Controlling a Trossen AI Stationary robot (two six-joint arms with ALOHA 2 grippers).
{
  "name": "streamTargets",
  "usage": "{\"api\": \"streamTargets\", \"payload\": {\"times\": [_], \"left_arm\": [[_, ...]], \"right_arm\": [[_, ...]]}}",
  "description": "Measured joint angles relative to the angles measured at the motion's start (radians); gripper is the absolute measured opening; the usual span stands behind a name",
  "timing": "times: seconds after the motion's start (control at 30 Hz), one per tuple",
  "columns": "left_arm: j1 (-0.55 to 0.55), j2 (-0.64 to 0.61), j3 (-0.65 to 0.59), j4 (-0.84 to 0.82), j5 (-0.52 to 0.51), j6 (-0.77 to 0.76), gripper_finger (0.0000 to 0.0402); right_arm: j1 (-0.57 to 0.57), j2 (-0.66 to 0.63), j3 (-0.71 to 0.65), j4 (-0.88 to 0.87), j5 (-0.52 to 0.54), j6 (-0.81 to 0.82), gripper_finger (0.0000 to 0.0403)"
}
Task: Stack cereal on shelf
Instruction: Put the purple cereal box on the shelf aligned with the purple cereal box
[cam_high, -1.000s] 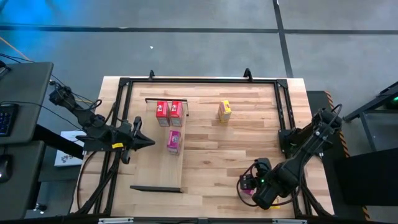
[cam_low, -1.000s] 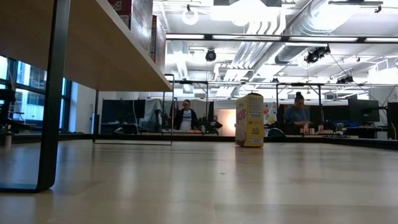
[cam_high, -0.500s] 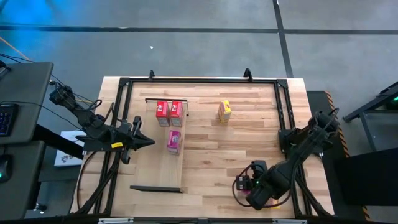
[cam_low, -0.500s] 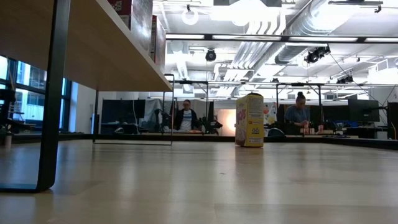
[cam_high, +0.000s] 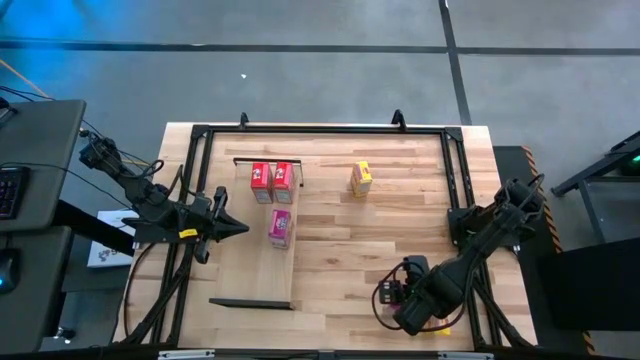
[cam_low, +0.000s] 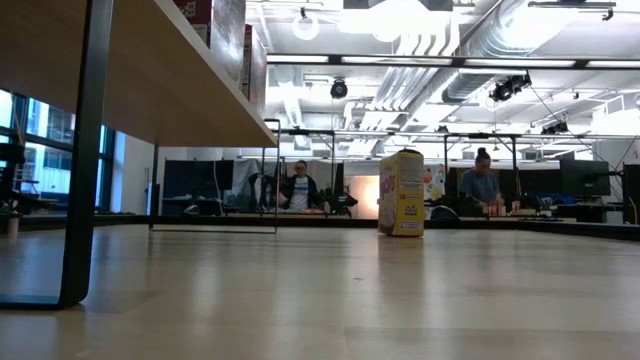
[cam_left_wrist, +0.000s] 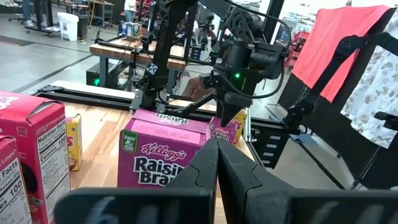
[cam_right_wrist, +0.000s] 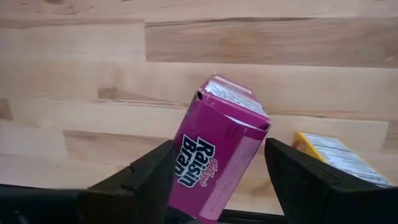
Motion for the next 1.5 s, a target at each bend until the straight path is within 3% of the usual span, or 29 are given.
{"api": "streamTargets", "payload": {"times": [0.47, 1.5], "left_arm": [[0.000, 0.000, 0.000, 0.006, 0.001, 0.006, 0.0000], [0.000, 0.000, 0.000, 0.006, 0.001, 0.016, 0.0000]], "right_arm": [[0.000, 0.003, -0.002, 0.098, 0.051, -0.014, 0.0232], [-0.023, -0.025, -0.002, 0.028, 0.037, -0.063, 0.0232]]}}
